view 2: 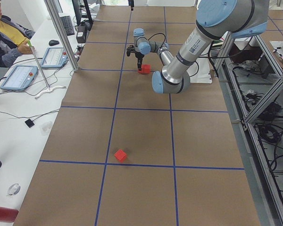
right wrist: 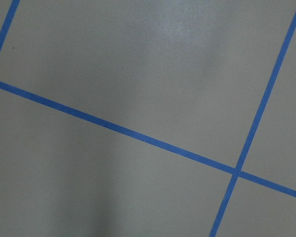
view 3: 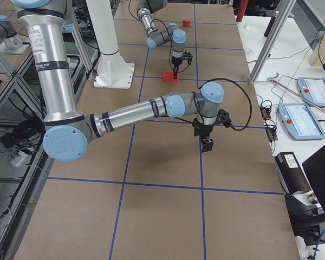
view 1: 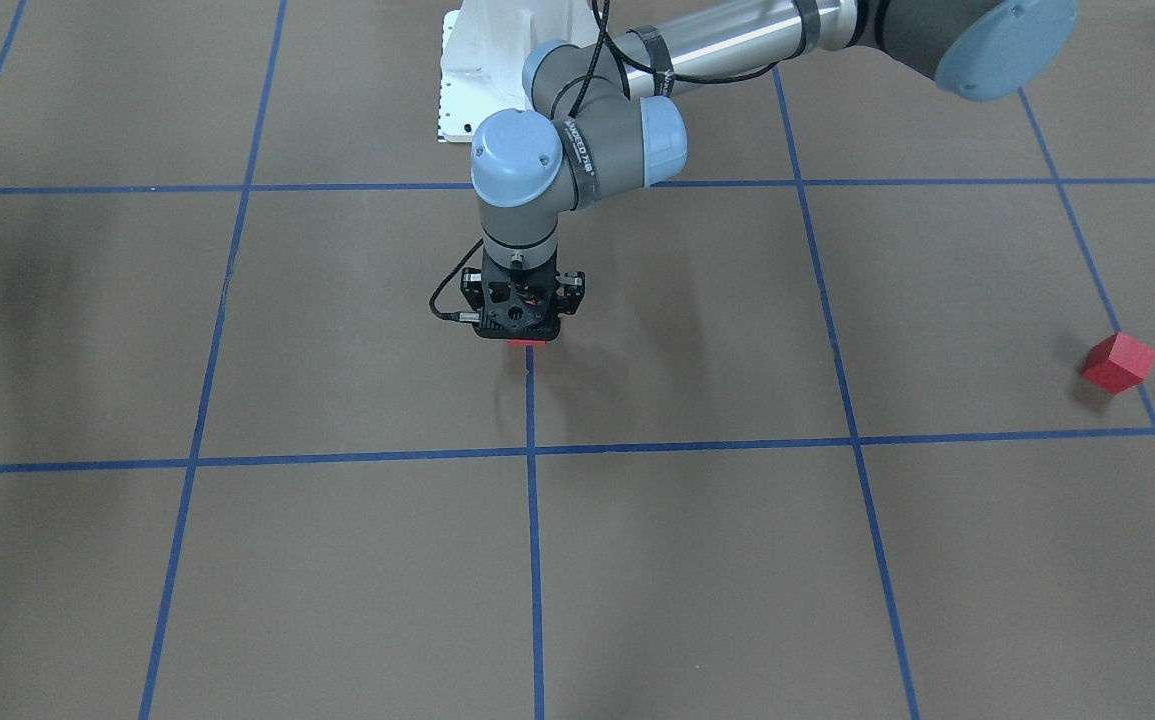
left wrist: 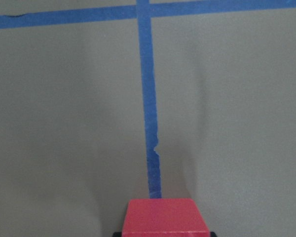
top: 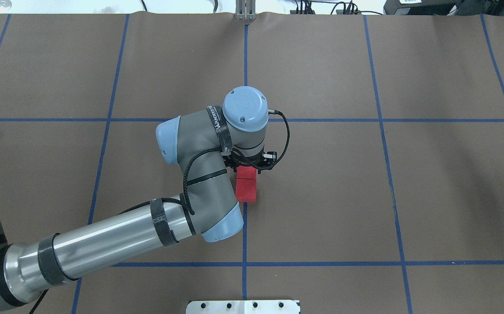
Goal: Form red blocks into L shape at center
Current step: 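Hold the cube against the center cube's far side with the left gripper, then open the left gripper and withdraw it from the placed cube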
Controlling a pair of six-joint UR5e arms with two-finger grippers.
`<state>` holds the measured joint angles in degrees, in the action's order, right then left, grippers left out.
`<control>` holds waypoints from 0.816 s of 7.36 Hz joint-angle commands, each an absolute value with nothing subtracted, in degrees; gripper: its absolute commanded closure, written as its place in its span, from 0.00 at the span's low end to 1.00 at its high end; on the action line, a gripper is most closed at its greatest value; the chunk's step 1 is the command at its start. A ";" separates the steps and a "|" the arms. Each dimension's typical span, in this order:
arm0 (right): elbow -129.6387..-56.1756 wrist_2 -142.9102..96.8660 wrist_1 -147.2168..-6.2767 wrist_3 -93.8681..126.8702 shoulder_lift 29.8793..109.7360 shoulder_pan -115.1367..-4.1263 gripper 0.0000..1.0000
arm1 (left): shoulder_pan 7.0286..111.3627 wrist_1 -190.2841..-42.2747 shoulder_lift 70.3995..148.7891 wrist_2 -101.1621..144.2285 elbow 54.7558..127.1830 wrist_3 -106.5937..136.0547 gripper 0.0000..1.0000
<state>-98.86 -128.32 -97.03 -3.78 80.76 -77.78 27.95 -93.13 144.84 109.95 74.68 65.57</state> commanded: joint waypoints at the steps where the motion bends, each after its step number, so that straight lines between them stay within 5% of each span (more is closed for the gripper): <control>1: -98.70 -128.32 -97.03 -3.78 80.68 -77.78 0.00 | 28.21 -92.99 144.93 110.13 75.67 65.65 0.01; 4: -98.44 -128.32 -97.03 -3.78 80.60 -77.78 0.00 | 31.88 -92.37 141.71 111.79 83.46 64.43 0.01; 6: -98.26 -128.41 -97.03 -3.87 80.86 -79.27 0.00 | 38.11 -92.72 128.92 116.96 93.20 50.78 0.01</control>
